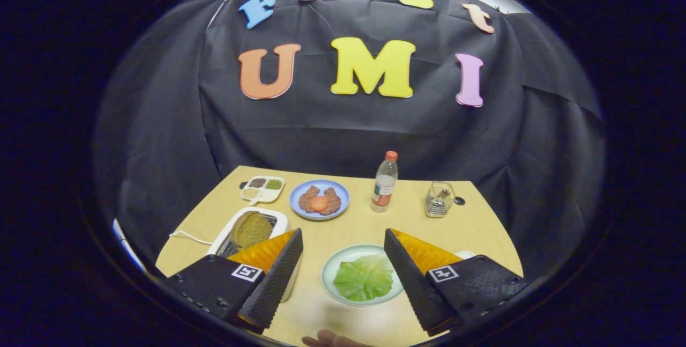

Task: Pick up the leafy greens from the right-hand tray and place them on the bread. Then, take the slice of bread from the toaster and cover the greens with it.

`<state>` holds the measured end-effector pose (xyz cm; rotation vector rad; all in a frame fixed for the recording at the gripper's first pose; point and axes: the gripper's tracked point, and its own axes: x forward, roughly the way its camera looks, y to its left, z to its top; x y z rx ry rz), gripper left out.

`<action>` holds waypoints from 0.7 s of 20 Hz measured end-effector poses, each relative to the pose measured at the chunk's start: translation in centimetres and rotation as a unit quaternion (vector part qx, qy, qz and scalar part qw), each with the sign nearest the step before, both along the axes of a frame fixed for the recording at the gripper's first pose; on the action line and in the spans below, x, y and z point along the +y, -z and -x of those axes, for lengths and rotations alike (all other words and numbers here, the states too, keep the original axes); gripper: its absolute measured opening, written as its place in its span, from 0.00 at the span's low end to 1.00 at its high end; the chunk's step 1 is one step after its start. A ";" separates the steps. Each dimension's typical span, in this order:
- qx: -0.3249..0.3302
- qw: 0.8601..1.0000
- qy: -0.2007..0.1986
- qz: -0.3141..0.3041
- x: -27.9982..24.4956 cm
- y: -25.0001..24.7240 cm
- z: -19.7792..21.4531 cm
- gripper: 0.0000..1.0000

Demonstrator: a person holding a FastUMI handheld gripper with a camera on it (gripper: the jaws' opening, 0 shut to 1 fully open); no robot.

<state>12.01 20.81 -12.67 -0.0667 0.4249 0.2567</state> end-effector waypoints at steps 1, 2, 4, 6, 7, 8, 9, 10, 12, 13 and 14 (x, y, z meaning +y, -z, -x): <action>0.002 1.000 -0.006 -0.001 1.6 -0.2 0.0 0.96; 0.008 1.000 -0.014 -0.004 3.4 -0.1 0.1 0.96; 0.017 0.999 -0.033 -0.014 7.5 0.1 0.3 0.95; 0.028 0.998 -0.049 -0.003 10.9 1.3 0.0 0.95; 0.035 0.998 -0.055 0.003 12.4 2.2 -0.3 0.95; 0.044 0.997 -0.057 0.011 13.7 3.4 -0.7 0.96; 0.053 0.997 -0.053 0.021 14.6 4.4 -1.3 0.96; 0.062 0.997 -0.046 0.025 15.3 5.4 -1.9 0.96; 0.083 0.996 -0.024 0.033 16.0 7.3 -2.6 0.95; 0.099 0.994 -0.014 0.036 16.0 8.3 -2.9 0.94; 0.116 0.993 -0.011 0.034 16.4 9.5 -3.2 0.90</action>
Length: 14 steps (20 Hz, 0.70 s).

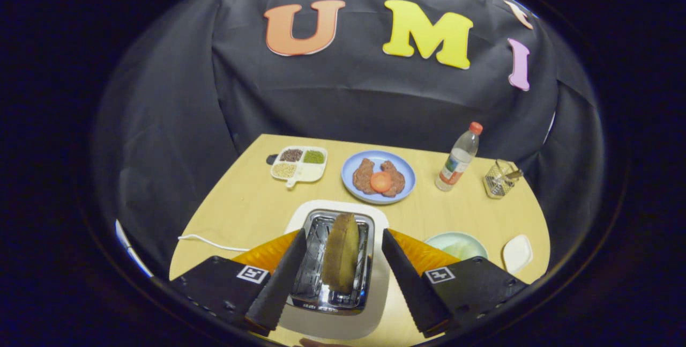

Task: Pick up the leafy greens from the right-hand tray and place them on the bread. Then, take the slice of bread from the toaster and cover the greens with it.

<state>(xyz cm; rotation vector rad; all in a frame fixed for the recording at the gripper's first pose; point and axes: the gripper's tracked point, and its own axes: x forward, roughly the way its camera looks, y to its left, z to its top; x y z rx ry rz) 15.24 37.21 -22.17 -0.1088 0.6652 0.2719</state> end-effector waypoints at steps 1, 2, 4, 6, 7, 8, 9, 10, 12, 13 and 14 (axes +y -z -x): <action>0.013 1.000 0.004 0.001 0.2 0.5 0.0 0.87; 0.021 1.000 0.008 0.010 0.0 1.1 -0.2 0.84; 0.045 0.999 0.010 0.011 0.0 2.0 -0.1 0.52; 0.044 0.999 0.005 0.008 0.0 1.5 -0.2 0.27; 0.038 0.999 -0.002 0.013 -0.1 1.1 -0.2 0.25; 0.036 0.999 -0.002 0.020 -0.7 0.9 -0.2 0.24; 0.042 0.999 -0.006 0.010 -0.7 0.6 0.0 0.15; 0.044 0.999 -0.009 0.000 -0.7 0.4 0.2 0.15; 0.035 0.999 -0.015 -0.010 -1.4 -1.0 0.7 0.15; 0.026 0.999 -0.020 -0.018 -1.5 -2.1 0.9 0.15; 0.015 0.999 -0.025 -0.025 -1.8 -3.2 1.2 0.15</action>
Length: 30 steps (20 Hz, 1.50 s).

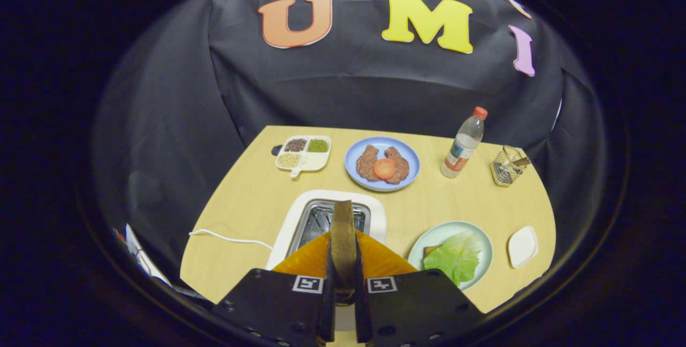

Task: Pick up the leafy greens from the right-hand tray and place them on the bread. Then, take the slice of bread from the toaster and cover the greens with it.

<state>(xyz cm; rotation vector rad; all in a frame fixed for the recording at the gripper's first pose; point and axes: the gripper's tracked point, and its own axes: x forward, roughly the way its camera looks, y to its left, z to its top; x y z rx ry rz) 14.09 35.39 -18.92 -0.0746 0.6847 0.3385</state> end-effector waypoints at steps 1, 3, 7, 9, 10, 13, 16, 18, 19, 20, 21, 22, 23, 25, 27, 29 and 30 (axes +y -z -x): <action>-0.010 1.000 -0.003 -0.010 -0.3 -1.3 0.2 0.15; -0.021 0.999 -0.008 -0.037 -1.0 -3.6 1.0 0.15; -0.014 0.995 0.007 -0.098 -4.0 -6.8 1.7 0.15; -0.020 0.994 0.026 -0.107 -6.5 -7.4 1.0 0.15; -0.018 0.993 0.035 -0.110 -7.6 -7.1 0.6 0.15; 0.000 0.991 0.064 -0.120 -11.1 -5.2 -0.9 0.15; 0.027 0.988 0.089 -0.119 -13.7 -1.9 -2.5 0.15; 0.045 0.987 0.097 -0.117 -14.8 0.6 -3.4 0.15; 0.055 0.986 0.099 -0.118 -15.2 1.9 -3.9 0.15; 0.065 0.986 0.098 -0.122 -15.4 3.1 -4.5 0.15; 0.074 0.984 0.099 -0.125 -15.8 4.3 -4.9 0.15; 0.082 0.983 0.098 -0.129 -15.9 5.8 -5.4 0.15; 0.091 0.982 0.098 -0.131 -16.2 7.2 -5.9 0.15; 0.111 0.980 0.099 -0.135 -17.0 9.7 -6.6 0.15; 0.132 0.976 0.102 -0.144 -17.9 11.8 -6.7 0.15; 0.126 0.976 0.100 -0.148 -18.9 12.2 -7.3 0.15; 0.124 0.979 0.095 -0.134 -19.8 12.6 -7.2 0.15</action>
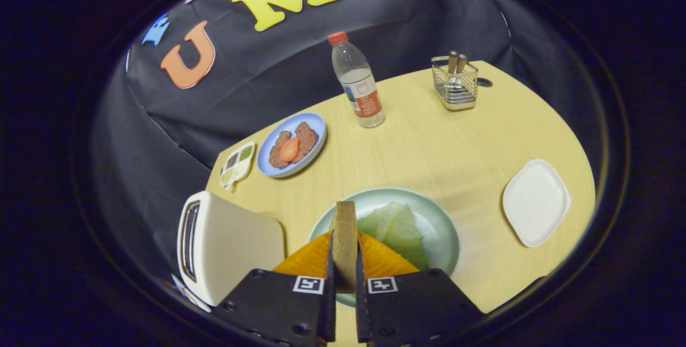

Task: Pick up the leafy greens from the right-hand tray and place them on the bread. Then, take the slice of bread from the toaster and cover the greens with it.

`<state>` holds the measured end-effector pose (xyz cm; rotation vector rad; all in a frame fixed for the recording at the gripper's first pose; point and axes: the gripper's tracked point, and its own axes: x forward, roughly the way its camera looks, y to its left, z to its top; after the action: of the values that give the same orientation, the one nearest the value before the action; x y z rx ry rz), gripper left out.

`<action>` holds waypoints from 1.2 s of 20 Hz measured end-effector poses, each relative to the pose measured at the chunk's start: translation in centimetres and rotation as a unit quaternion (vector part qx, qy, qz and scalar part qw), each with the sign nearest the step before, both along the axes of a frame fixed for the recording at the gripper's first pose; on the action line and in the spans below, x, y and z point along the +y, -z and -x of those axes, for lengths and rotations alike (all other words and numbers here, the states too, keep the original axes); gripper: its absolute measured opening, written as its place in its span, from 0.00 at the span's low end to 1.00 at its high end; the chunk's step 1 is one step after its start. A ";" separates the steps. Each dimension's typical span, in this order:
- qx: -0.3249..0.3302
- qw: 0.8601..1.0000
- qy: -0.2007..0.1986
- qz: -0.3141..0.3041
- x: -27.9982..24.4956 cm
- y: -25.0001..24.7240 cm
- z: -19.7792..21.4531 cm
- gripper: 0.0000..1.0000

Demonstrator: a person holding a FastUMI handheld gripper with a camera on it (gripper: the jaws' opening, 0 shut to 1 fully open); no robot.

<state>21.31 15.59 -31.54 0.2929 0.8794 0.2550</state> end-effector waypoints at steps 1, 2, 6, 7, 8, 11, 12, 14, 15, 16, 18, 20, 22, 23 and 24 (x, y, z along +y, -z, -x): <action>-0.002 1.000 -0.007 0.008 -0.5 0.3 -0.1 0.15; 0.000 1.000 -0.011 0.017 -1.0 0.8 -0.2 0.15; -0.007 0.996 -0.053 0.071 -2.7 3.4 -0.8 0.15; -0.016 0.994 -0.068 0.089 -3.1 3.8 -1.0 0.15; -0.025 0.991 -0.082 0.100 -3.0 3.9 -1.1 0.25; -0.051 0.985 -0.107 0.125 -3.2 4.2 -1.7 0.37; -0.055 0.984 -0.112 0.128 -3.3 4.2 -1.7 0.43; -0.057 0.983 -0.116 0.128 -3.4 4.2 -1.8 0.50; -0.057 0.983 -0.113 0.134 -3.9 4.3 -2.0 0.51; -0.055 0.982 -0.111 0.141 -4.3 4.5 -2.0 0.56; -0.065 0.982 -0.113 0.138 -4.4 4.4 -2.1 0.67; -0.077 0.981 -0.112 0.140 -4.5 4.4 -2.1 0.74; -0.094 0.978 -0.105 0.151 -4.6 4.1 -2.0 0.76; -0.101 0.978 -0.099 0.155 -4.7 3.6 -1.9 0.77; -0.107 0.979 -0.095 0.146 -4.4 2.9 -1.5 0.79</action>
<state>22.78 11.21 -34.48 -0.0915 0.7194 0.3232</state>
